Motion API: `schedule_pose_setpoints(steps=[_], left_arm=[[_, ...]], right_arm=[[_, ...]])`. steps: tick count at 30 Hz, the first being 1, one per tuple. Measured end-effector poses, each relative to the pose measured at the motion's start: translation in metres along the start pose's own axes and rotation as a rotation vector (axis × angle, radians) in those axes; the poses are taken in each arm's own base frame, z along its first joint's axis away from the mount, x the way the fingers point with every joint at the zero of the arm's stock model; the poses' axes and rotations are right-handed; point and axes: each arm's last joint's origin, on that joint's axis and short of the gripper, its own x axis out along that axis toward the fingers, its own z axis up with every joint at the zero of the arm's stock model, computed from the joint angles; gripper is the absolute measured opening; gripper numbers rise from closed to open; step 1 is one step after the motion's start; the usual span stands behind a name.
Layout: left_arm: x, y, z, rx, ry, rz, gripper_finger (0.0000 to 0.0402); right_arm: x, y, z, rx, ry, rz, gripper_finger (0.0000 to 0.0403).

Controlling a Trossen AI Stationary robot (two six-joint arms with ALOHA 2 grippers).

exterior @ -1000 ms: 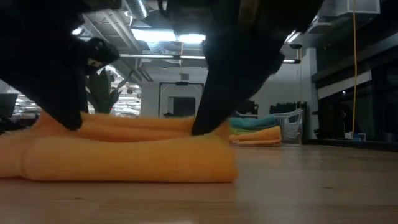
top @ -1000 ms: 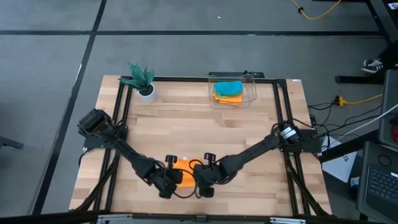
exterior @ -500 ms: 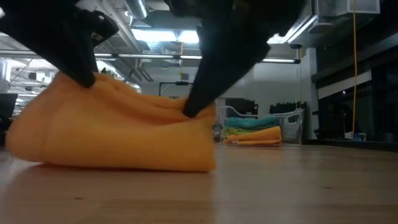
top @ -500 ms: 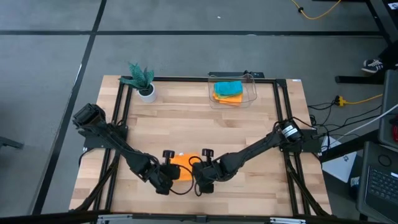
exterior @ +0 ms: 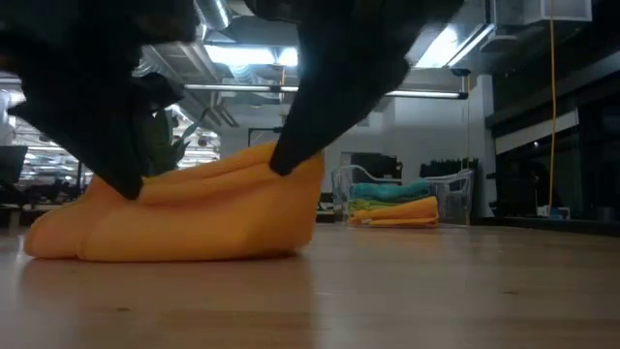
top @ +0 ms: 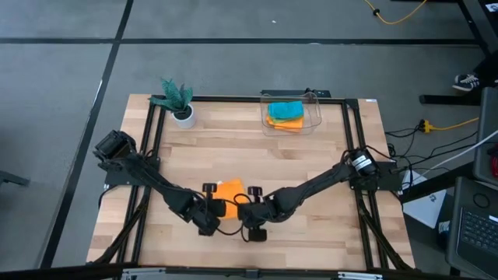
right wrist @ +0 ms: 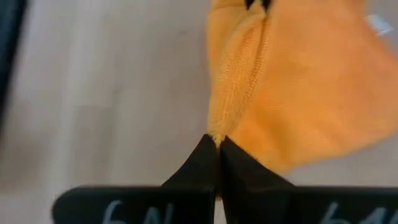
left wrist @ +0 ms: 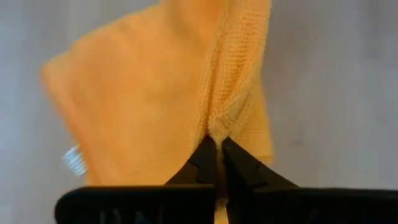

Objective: Fold microfiber towels
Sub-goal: Fold the orange microfiber towel

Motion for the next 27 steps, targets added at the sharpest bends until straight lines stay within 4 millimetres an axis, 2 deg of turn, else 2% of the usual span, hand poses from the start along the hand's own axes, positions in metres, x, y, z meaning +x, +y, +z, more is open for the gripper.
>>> schedule_pose_setpoints(steps=[6,11,14,17,20,23,27], left_arm=[[-0.015,-0.021,0.018,-0.049,-0.083,-0.244,0.0000],[-0.031,-0.047,0.025,-0.085,-0.218,-0.392,0.0000],[-0.040,-0.061,0.025,-0.091,-0.286,-0.455,0.0000],[-0.046,-0.069,0.022,-0.072,-0.334,-0.441,0.0000],[-0.042,-0.066,0.016,-0.036,-0.294,-0.372,0.0000],[-0.037,-0.058,0.011,-0.044,-0.223,-0.295,0.0000],[-0.035,-0.054,0.004,-0.018,-0.170,-0.235,0.0000]], right_arm=[[-0.005,0.026,-0.009,0.063,0.064,0.177,0.0004],[-0.012,0.056,-0.018,0.082,0.085,0.288,0.0003],[-0.018,0.074,-0.022,0.079,0.068,0.332,0.0003],[-0.029,0.086,-0.018,0.030,0.034,0.305,0.0003],[-0.038,0.085,-0.012,-0.030,0.006,0.185,0.0003],[-0.044,0.070,0.001,-0.062,-0.037,0.031,0.0003],[-0.032,0.044,0.013,-0.076,-0.056,-0.053,0.0003]])
